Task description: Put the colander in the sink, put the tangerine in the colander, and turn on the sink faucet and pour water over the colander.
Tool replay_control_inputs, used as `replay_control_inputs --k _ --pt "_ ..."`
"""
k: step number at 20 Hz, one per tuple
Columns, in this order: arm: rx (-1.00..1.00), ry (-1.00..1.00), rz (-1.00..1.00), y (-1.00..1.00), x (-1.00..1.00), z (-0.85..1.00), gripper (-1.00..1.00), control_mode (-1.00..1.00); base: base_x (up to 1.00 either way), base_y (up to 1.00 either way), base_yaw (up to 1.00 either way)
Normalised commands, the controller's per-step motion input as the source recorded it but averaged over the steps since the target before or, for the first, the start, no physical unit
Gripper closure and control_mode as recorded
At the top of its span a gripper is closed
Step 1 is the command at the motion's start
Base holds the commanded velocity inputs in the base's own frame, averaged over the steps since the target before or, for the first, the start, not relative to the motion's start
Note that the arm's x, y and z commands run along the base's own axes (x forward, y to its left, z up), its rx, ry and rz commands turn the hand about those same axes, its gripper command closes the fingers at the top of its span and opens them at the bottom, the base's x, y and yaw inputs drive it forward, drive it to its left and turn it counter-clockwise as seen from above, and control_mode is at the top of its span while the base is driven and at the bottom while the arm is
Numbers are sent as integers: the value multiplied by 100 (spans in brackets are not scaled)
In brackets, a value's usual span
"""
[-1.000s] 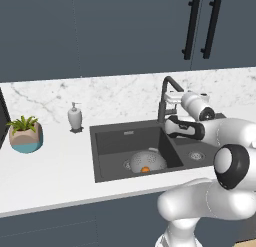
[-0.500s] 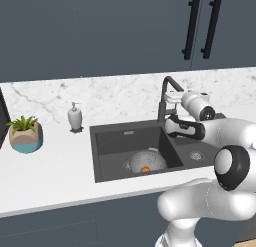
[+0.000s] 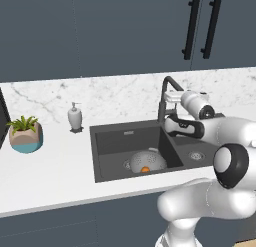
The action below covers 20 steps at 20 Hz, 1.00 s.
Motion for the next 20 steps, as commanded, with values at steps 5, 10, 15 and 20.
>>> replay_control_inputs --k 5,10,15,20 --pt "0 0 0 0 8 -1 -100 -100 0 0 0" --pt "0 -1 0 -2 11 -12 -100 -100 0 0 0" --pt "0 -3 2 -9 8 -16 -100 -100 0 0 0" --pt "0 0 0 -4 21 -2 -100 -100 0 0 0"
